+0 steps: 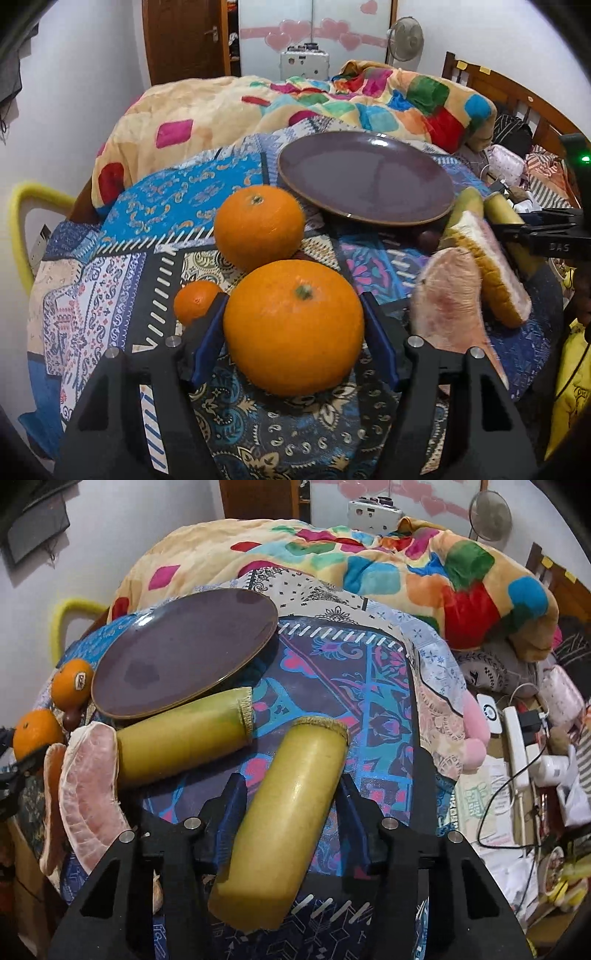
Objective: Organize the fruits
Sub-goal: 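Close right tool on yellow cylinder while left tool closes on large orange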
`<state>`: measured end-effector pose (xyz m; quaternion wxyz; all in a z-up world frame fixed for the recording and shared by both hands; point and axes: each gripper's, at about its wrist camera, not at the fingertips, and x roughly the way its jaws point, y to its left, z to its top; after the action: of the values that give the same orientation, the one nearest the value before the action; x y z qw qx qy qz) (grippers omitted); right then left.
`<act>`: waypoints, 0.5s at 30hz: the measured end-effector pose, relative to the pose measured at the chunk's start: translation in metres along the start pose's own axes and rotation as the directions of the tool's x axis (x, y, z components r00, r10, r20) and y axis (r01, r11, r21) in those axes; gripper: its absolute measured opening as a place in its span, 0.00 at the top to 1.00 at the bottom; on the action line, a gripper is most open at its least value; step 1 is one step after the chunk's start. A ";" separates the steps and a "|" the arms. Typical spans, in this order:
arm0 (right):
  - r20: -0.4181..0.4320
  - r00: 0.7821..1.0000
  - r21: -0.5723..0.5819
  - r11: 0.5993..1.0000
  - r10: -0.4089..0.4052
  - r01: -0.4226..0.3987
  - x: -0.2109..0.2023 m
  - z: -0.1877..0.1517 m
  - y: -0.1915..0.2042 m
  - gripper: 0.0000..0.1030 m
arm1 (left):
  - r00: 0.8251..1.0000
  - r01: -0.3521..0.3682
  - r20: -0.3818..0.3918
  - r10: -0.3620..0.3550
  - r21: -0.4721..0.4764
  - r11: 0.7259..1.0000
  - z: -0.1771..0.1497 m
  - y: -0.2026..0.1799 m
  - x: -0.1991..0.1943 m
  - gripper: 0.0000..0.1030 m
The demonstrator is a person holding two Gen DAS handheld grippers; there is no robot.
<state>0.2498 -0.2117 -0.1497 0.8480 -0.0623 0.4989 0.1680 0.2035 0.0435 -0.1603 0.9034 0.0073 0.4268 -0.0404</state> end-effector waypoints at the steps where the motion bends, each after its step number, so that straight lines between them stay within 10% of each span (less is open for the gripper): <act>1: 0.001 1.000 -0.004 1.000 0.004 -0.004 -0.001 -0.001 0.000 0.55 | 1.000 0.001 -0.002 -0.001 -0.003 1.000 0.000 0.001 0.001 0.34; 15: 0.062 0.997 -0.012 0.999 0.044 -0.044 -0.021 -0.007 -0.009 0.66 | 0.997 -0.013 0.073 0.011 0.032 0.999 0.012 -0.011 -0.018 0.35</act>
<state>0.2379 -0.2271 -0.1353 0.8587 -0.0506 0.4728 0.1910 0.2007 0.0336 -0.1382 0.9183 0.0232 0.3929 -0.0420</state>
